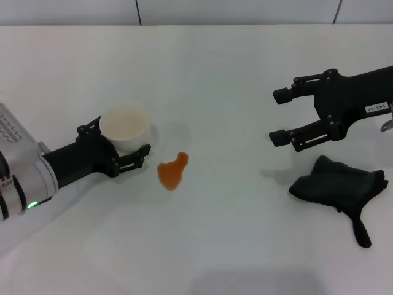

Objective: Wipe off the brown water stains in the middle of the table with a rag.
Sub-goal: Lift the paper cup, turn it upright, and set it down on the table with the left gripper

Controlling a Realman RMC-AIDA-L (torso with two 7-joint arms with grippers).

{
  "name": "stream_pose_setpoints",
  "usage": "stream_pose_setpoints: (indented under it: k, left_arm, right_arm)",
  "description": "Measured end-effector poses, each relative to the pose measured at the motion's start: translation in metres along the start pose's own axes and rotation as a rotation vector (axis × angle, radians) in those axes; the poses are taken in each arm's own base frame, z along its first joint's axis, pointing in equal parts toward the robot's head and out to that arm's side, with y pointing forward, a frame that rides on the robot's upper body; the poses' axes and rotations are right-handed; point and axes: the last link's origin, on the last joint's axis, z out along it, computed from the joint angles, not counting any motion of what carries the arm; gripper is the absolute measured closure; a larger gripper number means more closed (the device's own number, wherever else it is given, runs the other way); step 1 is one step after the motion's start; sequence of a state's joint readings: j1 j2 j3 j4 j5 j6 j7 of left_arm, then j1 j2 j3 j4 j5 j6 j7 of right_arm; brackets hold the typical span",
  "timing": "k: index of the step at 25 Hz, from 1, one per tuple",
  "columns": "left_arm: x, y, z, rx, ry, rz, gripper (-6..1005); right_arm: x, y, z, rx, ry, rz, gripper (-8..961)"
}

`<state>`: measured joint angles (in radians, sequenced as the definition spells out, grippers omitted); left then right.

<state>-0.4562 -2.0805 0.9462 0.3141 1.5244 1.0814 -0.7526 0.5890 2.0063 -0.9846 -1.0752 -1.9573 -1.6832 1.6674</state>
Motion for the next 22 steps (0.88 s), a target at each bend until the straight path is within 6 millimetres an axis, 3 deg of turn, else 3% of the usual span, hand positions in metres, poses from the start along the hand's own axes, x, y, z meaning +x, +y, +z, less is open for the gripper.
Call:
stream_pose_setpoints:
  k: [22]
  left_arm:
    - [-0.006, 0.001, -0.007, 0.036, 0.015, -0.058, 127]
  right_arm:
    - [-0.002, -0.001, 0.0, 0.0, 0.002, -0.009, 85]
